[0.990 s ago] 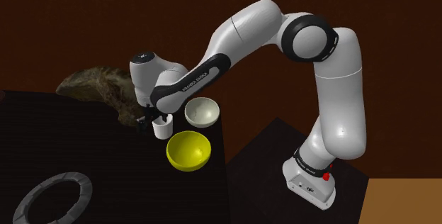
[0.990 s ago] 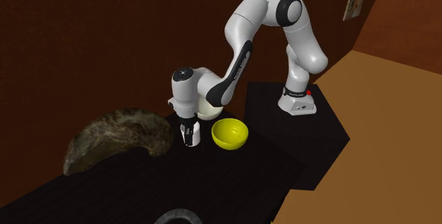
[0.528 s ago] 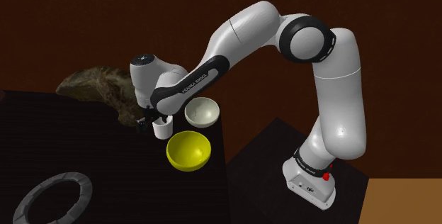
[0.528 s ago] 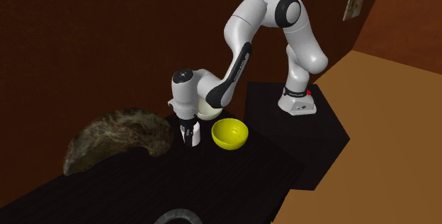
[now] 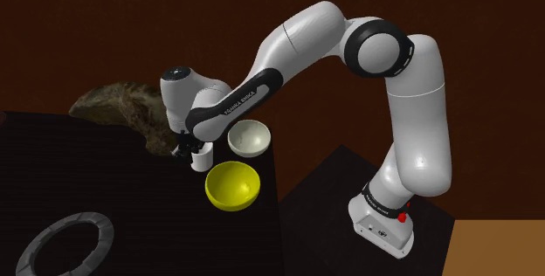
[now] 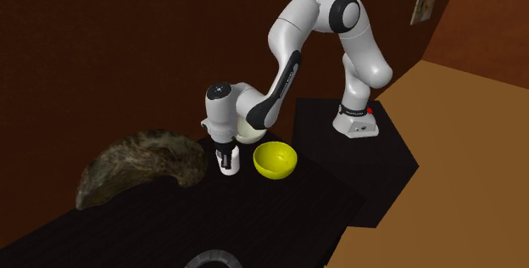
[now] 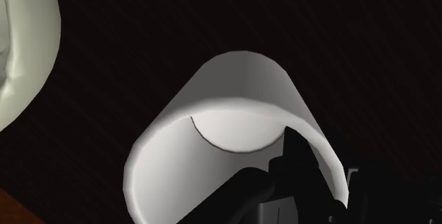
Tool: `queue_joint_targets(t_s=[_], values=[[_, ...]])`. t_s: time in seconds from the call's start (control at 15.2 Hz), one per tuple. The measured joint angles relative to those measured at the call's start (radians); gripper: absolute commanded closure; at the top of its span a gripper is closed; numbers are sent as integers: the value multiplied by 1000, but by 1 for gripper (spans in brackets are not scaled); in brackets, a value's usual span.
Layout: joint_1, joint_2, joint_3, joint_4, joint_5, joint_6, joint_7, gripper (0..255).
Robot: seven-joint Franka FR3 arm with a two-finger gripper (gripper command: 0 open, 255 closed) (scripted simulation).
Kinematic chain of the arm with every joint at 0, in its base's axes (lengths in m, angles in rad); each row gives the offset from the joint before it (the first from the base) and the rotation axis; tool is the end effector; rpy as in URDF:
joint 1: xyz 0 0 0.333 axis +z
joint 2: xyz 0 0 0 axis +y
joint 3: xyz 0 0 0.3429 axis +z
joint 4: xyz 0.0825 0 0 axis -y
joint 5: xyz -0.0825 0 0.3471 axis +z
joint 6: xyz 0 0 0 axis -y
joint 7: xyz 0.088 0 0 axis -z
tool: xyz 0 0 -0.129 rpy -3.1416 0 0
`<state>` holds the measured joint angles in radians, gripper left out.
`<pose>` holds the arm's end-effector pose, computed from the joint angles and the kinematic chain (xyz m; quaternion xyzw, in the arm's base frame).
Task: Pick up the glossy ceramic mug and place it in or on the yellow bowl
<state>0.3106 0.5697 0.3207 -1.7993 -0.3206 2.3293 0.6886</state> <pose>0.5351 0.3537 0.2693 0.9978 0.0586 0.0192 0.0235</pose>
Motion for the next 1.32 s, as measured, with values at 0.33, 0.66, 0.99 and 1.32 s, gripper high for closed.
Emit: queue_joint_targets(t_s=[0.33, 0.66, 0.99, 1.32], values=[[-2, -10, 3, 0, 5, -10, -3, 255], [-12, -52, 16, 5, 24, -54, -18, 255], [-19, -91, 28, 16, 44, -102, -32, 255], [-25, -126, 38, 35, 62, -153, -46, 255]])
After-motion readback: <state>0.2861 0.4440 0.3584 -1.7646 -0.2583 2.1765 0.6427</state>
